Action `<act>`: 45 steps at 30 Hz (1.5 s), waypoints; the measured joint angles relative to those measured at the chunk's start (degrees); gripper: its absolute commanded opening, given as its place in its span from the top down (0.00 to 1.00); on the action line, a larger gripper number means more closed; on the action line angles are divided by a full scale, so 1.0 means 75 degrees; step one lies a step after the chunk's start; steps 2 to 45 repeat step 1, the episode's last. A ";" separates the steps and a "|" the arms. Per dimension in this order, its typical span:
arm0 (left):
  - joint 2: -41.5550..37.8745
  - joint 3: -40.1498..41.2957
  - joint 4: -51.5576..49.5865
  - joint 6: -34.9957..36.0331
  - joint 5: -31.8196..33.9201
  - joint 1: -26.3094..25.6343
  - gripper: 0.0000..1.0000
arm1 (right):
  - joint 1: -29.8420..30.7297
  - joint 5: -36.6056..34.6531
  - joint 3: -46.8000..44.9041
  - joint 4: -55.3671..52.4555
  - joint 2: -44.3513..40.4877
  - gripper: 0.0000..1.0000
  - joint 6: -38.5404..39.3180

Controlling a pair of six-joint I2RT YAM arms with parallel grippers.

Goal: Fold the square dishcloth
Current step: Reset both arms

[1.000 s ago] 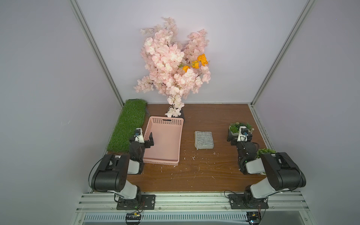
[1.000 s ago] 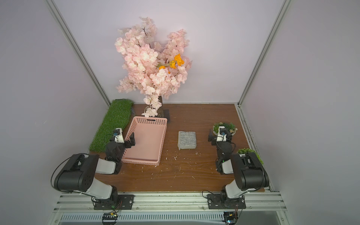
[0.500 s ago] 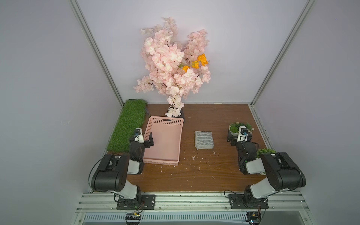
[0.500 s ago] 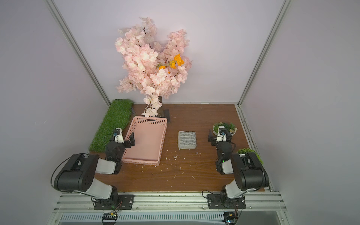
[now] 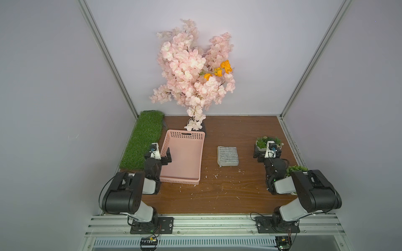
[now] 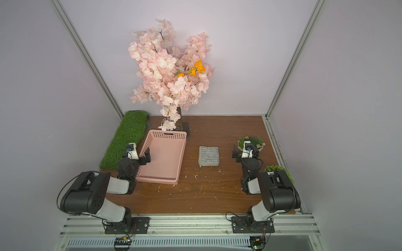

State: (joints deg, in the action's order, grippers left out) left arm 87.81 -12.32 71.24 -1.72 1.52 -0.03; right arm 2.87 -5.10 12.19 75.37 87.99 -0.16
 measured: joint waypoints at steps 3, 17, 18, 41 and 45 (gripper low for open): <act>0.0000 0.0000 0.0000 0.0003 0.0000 0.0000 0.01 | 0.0000 0.0000 0.0000 0.0000 0.0000 0.01 0.0000; 0.0000 0.0000 0.0000 0.0003 0.0000 0.0000 0.01 | 0.0000 0.0000 0.0000 0.0000 0.0000 0.01 0.0000; 0.0000 0.0000 0.0000 0.0003 0.0000 0.0000 0.01 | 0.0000 0.0000 0.0000 0.0000 0.0000 0.01 0.0000; 0.0000 0.0000 0.0000 0.0003 0.0000 0.0000 0.01 | 0.0000 0.0000 0.0000 0.0000 0.0000 0.01 0.0000; 0.0000 0.0000 0.0000 0.0003 0.0000 0.0000 0.01 | 0.0000 0.0000 0.0000 0.0000 0.0000 0.01 0.0000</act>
